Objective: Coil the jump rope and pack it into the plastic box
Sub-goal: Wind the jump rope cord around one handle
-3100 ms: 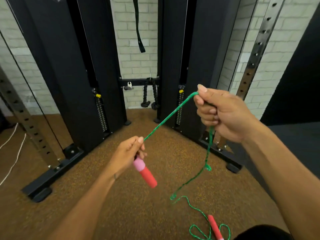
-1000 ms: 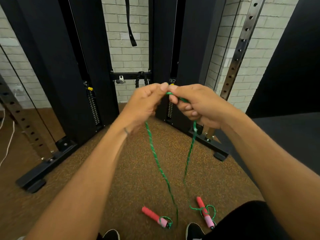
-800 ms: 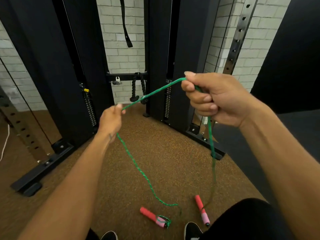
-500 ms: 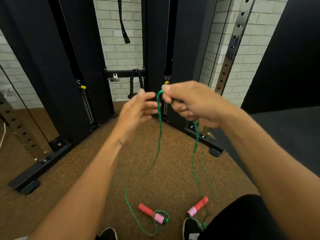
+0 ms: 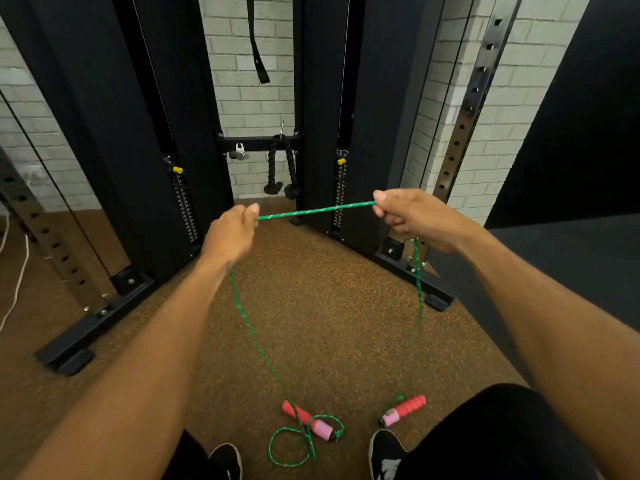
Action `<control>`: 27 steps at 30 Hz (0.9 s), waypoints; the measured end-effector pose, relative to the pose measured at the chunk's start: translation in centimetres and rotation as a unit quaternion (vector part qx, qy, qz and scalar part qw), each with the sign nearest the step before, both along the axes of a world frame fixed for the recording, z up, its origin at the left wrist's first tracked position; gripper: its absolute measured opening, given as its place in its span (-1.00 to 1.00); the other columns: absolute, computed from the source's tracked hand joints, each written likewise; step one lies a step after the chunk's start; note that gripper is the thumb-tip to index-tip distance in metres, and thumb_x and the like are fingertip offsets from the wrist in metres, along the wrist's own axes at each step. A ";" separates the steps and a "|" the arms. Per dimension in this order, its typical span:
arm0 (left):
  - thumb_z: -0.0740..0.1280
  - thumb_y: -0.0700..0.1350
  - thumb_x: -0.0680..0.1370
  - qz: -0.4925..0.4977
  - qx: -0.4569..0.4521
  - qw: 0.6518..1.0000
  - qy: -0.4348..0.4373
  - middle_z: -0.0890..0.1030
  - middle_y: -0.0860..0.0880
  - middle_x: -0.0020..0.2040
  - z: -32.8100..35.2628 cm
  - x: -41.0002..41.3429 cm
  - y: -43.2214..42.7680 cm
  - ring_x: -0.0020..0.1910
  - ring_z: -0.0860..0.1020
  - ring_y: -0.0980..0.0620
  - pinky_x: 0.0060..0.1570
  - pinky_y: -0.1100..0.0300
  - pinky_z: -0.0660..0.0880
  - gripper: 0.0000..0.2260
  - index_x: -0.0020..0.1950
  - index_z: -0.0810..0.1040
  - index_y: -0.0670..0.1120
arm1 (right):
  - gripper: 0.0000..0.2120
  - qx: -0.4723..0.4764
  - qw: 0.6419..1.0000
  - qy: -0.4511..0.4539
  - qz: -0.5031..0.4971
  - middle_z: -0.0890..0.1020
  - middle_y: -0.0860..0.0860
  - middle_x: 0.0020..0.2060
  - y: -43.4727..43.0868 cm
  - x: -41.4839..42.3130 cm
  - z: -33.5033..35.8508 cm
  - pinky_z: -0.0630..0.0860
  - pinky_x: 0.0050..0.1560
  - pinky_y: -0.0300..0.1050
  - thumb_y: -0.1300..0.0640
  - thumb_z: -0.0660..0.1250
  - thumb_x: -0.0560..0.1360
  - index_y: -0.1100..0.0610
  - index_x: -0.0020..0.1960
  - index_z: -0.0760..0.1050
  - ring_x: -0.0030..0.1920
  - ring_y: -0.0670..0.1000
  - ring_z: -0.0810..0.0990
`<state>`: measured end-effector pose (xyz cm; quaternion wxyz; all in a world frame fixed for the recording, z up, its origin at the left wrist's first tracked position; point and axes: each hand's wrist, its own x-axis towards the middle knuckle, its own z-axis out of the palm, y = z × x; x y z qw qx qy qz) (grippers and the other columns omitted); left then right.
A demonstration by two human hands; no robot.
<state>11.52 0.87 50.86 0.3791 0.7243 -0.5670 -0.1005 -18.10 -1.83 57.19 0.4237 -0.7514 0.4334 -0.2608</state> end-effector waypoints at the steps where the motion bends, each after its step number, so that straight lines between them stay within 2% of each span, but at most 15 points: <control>1: 0.04 0.08 0.69 -0.002 0.014 1.000 0.005 0.55 -0.08 -0.16 -0.3 0.3 0.0 -0.04 0.56 -0.18 -0.12 0.00 0.44 -0.63 -0.06 0.50 -0.11 | -0.67 0.004 1.000 -0.001 0.006 0.33 -0.13 -0.42 0.1 0.2 -0.1 0.16 -0.39 -0.23 -0.15 0.12 0.65 0.04 -0.12 0.46 -0.43 -0.12 0.23; 2: 0.05 0.09 0.69 -0.023 0.019 0.999 0.032 0.60 -0.09 -0.09 -0.3 0.0 0.1 0.02 0.59 -0.17 -0.06 0.00 0.48 -0.64 -0.01 0.53 -0.09 | -0.67 0.007 1.000 -0.004 0.015 0.33 -0.13 -0.43 0.3 0.7 -0.1 0.18 -0.41 -0.25 -0.14 0.11 0.66 0.04 -0.12 0.45 -0.44 -0.12 0.23; 4: 0.06 0.11 0.68 -0.114 0.024 0.986 0.118 0.63 -0.05 0.09 0.8 -2.1 1.2 0.13 0.58 -0.06 0.02 0.10 0.47 -0.63 0.23 0.52 -0.08 | -0.67 0.004 0.999 0.001 0.038 0.33 -0.13 -0.43 0.8 1.8 0.5 0.19 -0.45 -0.31 -0.13 0.10 0.66 0.04 -0.13 0.44 -0.45 -0.13 0.24; 6: 0.09 0.20 0.62 -0.237 0.008 0.953 0.187 0.64 -0.01 0.12 2.7 -4.6 2.5 0.13 0.60 0.05 0.14 0.10 0.50 -0.55 0.37 0.46 -0.02 | -0.67 0.002 0.998 0.017 0.064 0.33 -0.13 -0.45 1.5 2.6 1.4 0.19 -0.48 -0.32 -0.13 0.12 0.66 0.04 -0.13 0.45 -0.47 -0.14 0.23; 8: 0.15 0.19 0.57 -0.328 -0.027 0.922 0.203 0.64 0.00 -0.08 4.3 -6.3 3.4 -0.07 0.63 0.08 0.06 0.11 0.56 -0.54 0.29 0.53 -0.07 | -0.67 0.006 0.997 0.009 0.081 0.32 -0.12 -0.46 2.2 3.2 2.3 0.17 -0.51 -0.32 -0.11 0.14 0.66 0.05 -0.15 0.47 -0.49 -0.13 0.22; 9: 0.20 0.15 0.57 -0.358 -0.041 0.910 0.202 0.59 -0.02 -0.18 4.8 -6.8 3.7 -0.18 0.58 0.06 -0.05 0.13 0.56 -0.58 0.20 0.56 -0.13 | -0.67 0.016 0.996 -0.010 0.083 0.32 -0.11 -0.47 2.6 3.3 2.9 0.16 -0.52 -0.32 -0.11 0.15 0.65 0.04 -0.17 0.47 -0.50 -0.13 0.21; 11: 0.27 0.05 0.60 -0.381 -0.059 0.904 0.184 0.48 -0.04 -0.24 5.5 -6.9 3.7 -0.27 0.46 0.03 -0.21 0.15 0.47 -0.73 0.01 0.56 -0.16 | -0.66 0.044 0.994 -0.064 0.076 0.32 -0.10 -0.48 3.2 3.2 4.0 0.15 -0.54 -0.32 -0.11 0.16 0.65 0.04 -0.20 0.48 -0.52 -0.13 0.22; 13: 0.25 0.00 0.63 -0.371 -0.072 0.911 0.166 0.49 0.03 -0.25 5.7 -6.2 3.3 -0.29 0.46 0.06 -0.25 0.16 0.44 -0.80 -0.09 0.52 -0.08 | -0.67 0.055 0.993 -0.075 0.071 0.32 -0.09 -0.48 3.8 2.8 5.0 0.15 -0.54 -0.30 -0.10 0.17 0.65 0.04 -0.20 0.48 -0.53 -0.13 0.23; 15: 0.21 -0.03 0.65 -0.312 -0.097 0.924 0.196 0.50 0.03 -0.25 5.4 -4.9 2.5 -0.34 0.51 0.11 -0.31 0.25 0.49 -0.82 -0.10 0.49 -0.05 | -0.69 0.063 0.992 -0.072 0.082 0.30 -0.08 -0.47 4.6 2.4 5.4 0.14 -0.53 -0.29 -0.06 0.15 0.67 0.06 -0.17 0.47 -0.53 -0.13 0.23; 18: 0.18 0.00 0.67 -0.107 -0.122 0.950 0.266 0.51 0.00 -0.28 3.9 -2.3 0.8 -0.42 0.54 0.18 -0.48 0.38 0.42 -0.80 -0.07 0.50 -0.04 | -0.70 0.097 0.983 -0.111 0.112 0.29 -0.06 -0.49 6.3 1.9 5.7 0.09 -0.53 -0.25 0.01 0.12 0.68 0.08 -0.16 0.44 -0.56 -0.13 0.23; 21: 0.21 0.05 0.65 0.077 -0.062 0.933 0.345 0.58 -0.07 -0.23 0.7 0.6 -0.7 -0.50 0.56 0.20 -0.54 0.29 0.36 -0.79 -0.08 0.54 -0.01 | -0.69 0.145 0.955 -0.193 0.175 0.28 -0.07 -0.52 8.0 1.3 6.8 0.05 -0.59 -0.26 0.02 0.11 0.68 0.09 -0.18 0.44 -0.61 -0.16 0.22; 22: 0.24 0.03 0.64 0.096 -0.028 0.929 0.356 0.62 -0.11 -0.20 -0.6 1.0 -1.0 -0.50 0.58 0.19 -0.54 0.27 0.38 -0.80 -0.03 0.57 -0.04 | -0.68 0.155 0.943 -0.227 0.186 0.28 -0.09 -0.54 8.2 1.4 7.4 0.05 -0.62 -0.28 0.01 0.09 0.68 0.08 -0.19 0.43 -0.63 -0.17 0.22; 24: 0.30 -0.05 0.63 0.067 0.032 0.918 0.389 0.68 -0.16 -0.09 -2.2 -0.3 -1.1 -0.43 0.66 0.13 -0.52 0.27 0.49 -0.80 0.18 0.56 -0.11 | -0.68 0.168 0.924 -0.294 0.176 0.29 -0.11 -0.55 8.0 2.1 8.4 0.07 -0.65 -0.32 0.01 0.08 0.69 0.07 -0.18 0.42 -0.64 -0.19 0.22; 26: 0.35 -0.09 0.60 -0.012 0.050 0.895 0.444 0.70 -0.17 -0.02 -2.2 -3.5 -0.4 -0.23 0.72 0.04 -0.33 0.21 0.62 -0.63 0.38 0.41 -0.12 | -0.69 0.177 0.912 -0.346 0.131 0.30 -0.12 -0.55 6.8 3.4 9.0 0.12 -0.66 -0.34 0.00 0.10 0.69 0.07 -0.17 0.44 -0.64 -0.19 0.24; 27: 0.37 -0.08 0.58 -0.056 0.041 0.881 0.468 0.70 -0.16 0.00 -1.5 -5.4 0.3 -0.14 0.72 -0.01 -0.21 0.16 0.64 -0.59 0.39 0.37 -0.12 | -0.70 0.179 0.910 -0.359 0.104 0.31 -0.12 -0.55 6.1 4.1 9.2 0.13 -0.67 -0.34 0.01 0.11 0.69 0.07 -0.16 0.44 -0.64 -0.19 0.24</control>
